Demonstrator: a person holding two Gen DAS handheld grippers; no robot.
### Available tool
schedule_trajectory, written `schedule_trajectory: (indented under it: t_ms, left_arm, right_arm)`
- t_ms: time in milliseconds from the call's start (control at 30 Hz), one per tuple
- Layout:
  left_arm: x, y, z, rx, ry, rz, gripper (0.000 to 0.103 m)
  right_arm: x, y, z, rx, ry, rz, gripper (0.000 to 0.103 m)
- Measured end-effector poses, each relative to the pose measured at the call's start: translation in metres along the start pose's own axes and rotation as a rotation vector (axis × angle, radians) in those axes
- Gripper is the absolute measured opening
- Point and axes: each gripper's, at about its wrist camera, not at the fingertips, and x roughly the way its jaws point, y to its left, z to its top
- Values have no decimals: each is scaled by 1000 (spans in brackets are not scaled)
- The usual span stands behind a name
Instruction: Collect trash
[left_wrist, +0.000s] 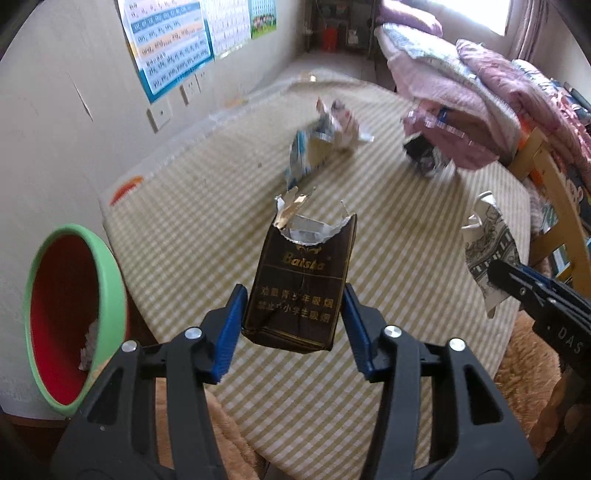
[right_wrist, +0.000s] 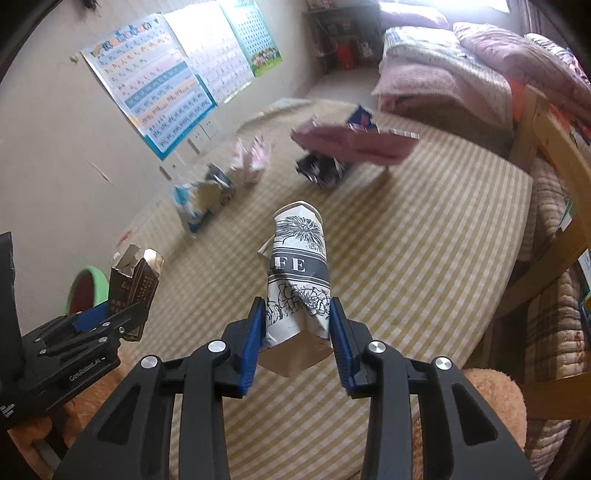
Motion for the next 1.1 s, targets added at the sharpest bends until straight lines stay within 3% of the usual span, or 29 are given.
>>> schedule_trajectory:
  t_ms: [533,900,1100]
  left_arm:
    - [-55,34,8,-68,-141,-27,49]
    - [-63,69,1,-137,-166,-9,49]
    - [-65,84,-2,-165,-178,-6,49]
  right_arm:
    - [-49,66,14,-88,-86,75,34]
    - [-50,103,15,-161,-89,78,33]
    - [-41,119,12,-229,-67,63,24]
